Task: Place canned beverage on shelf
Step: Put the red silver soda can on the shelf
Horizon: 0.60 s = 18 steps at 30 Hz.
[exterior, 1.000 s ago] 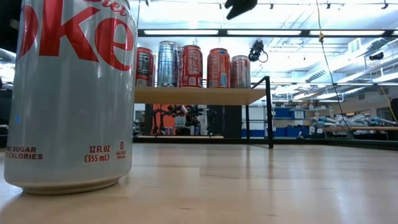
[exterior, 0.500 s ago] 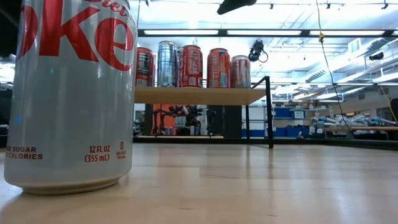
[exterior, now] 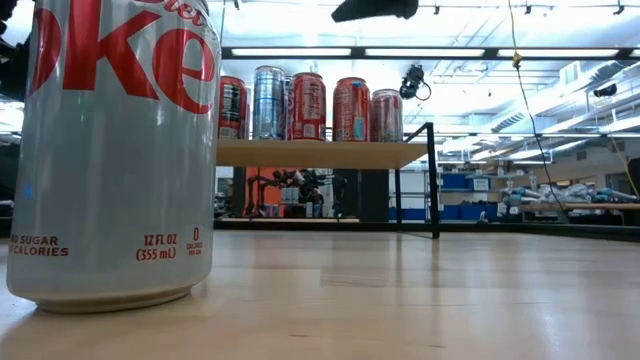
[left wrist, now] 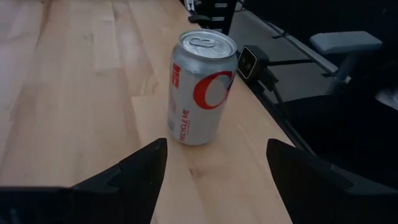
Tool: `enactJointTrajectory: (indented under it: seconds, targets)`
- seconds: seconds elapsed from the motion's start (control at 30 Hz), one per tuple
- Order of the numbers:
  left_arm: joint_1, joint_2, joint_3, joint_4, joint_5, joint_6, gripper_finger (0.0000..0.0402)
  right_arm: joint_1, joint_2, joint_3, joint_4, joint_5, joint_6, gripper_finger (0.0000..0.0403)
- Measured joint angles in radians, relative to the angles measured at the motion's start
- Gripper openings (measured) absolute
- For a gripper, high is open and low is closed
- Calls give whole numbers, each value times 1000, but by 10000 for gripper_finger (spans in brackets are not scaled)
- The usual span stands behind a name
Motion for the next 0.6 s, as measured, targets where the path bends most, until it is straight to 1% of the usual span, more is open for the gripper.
enactJointTrajectory:
  seconds: [0.13,0.23,0.33,0.4,0.53,0.6]
  targets:
    - [0,0,0,0,-29,3,286,12,0,-159,185,28,-3,399]
    - [16,0,0,0,-29,43,286,7,0,-285,393,6,-23,399]
    - [45,1,0,0,-28,52,286,-7,0,-398,566,0,-74,399]
    - [74,2,0,2,-28,44,286,-18,0,-445,663,1,-137,399]
    - [120,2,11,16,-30,43,286,-32,0,-489,734,70,-287,399]
    - [124,3,66,-59,-32,54,286,-39,0,-494,739,96,-321,399]
